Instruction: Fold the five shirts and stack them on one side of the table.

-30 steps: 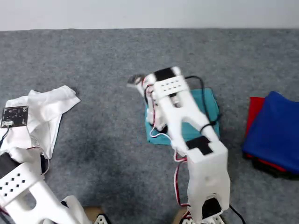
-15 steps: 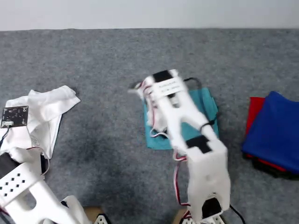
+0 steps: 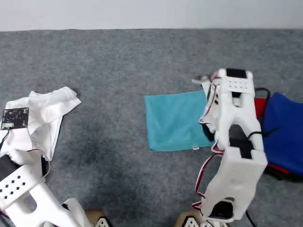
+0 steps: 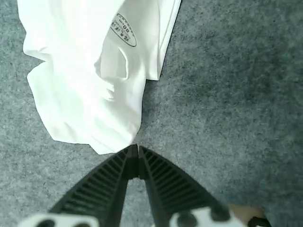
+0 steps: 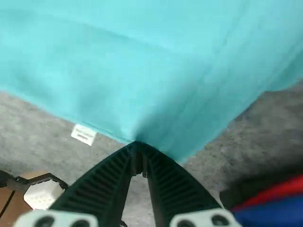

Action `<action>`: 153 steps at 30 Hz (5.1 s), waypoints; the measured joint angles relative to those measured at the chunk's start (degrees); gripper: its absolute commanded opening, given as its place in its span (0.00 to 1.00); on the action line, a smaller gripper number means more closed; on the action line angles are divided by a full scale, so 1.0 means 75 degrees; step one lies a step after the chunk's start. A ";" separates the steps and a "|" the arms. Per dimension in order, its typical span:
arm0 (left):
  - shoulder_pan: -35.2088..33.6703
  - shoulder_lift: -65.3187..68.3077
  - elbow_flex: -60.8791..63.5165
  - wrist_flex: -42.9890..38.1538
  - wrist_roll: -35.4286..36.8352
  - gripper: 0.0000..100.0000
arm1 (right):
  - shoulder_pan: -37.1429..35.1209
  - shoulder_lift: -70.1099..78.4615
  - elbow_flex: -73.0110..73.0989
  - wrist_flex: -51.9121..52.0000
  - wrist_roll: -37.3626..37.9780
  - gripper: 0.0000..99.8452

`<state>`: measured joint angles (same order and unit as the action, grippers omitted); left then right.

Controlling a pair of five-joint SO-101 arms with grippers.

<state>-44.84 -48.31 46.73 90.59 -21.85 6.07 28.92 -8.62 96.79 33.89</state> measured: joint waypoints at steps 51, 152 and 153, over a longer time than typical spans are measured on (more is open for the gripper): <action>0.0000 0.0000 0.0000 0.0000 0.0035 0.00 | -0.1008 0.1500 -0.1688 -0.2403 -0.3165 0.09; 0.0000 0.0000 0.0152 0.0000 0.0035 0.00 | -0.2145 0.2508 -0.3270 -0.3024 -1.1171 0.03; 0.0000 0.0000 0.0152 0.0000 0.0035 0.00 | -0.2145 0.2508 -0.3270 -0.2942 -1.1077 0.02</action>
<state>-44.84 -48.31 47.87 90.59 -21.58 -10.02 47.74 -33.14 74.73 -49.19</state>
